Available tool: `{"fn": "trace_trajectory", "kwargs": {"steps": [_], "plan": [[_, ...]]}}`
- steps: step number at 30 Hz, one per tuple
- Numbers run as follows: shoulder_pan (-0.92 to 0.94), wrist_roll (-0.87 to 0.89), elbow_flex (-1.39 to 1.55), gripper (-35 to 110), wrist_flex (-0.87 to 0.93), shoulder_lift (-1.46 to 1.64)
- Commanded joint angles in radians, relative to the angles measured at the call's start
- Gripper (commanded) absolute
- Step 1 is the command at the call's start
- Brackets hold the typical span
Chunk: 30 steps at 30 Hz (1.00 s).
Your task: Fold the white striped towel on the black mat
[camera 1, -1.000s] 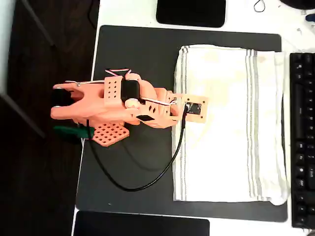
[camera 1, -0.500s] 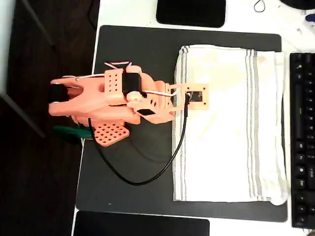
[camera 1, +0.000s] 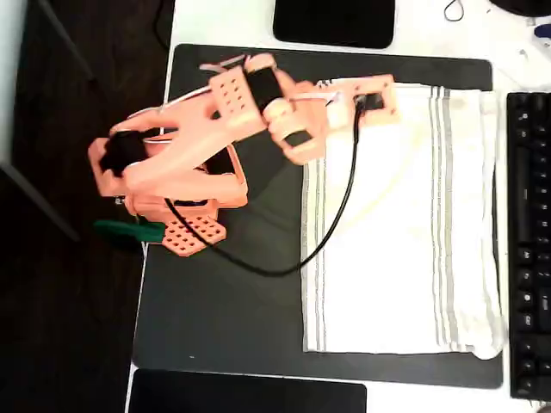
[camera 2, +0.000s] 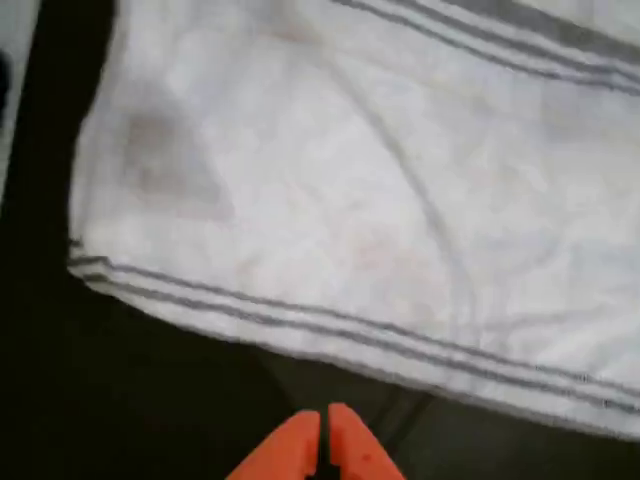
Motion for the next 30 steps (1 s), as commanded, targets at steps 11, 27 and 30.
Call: {"fn": "trace_trajectory", "kwargs": {"steps": [11,27,30], "plan": [[-0.101,0.181,-0.574,0,-0.089,-0.627],[-0.166,0.351,-0.920,30,-0.121,-1.186],[-0.156,0.379,-0.953,31,-0.161,-1.279]]}}
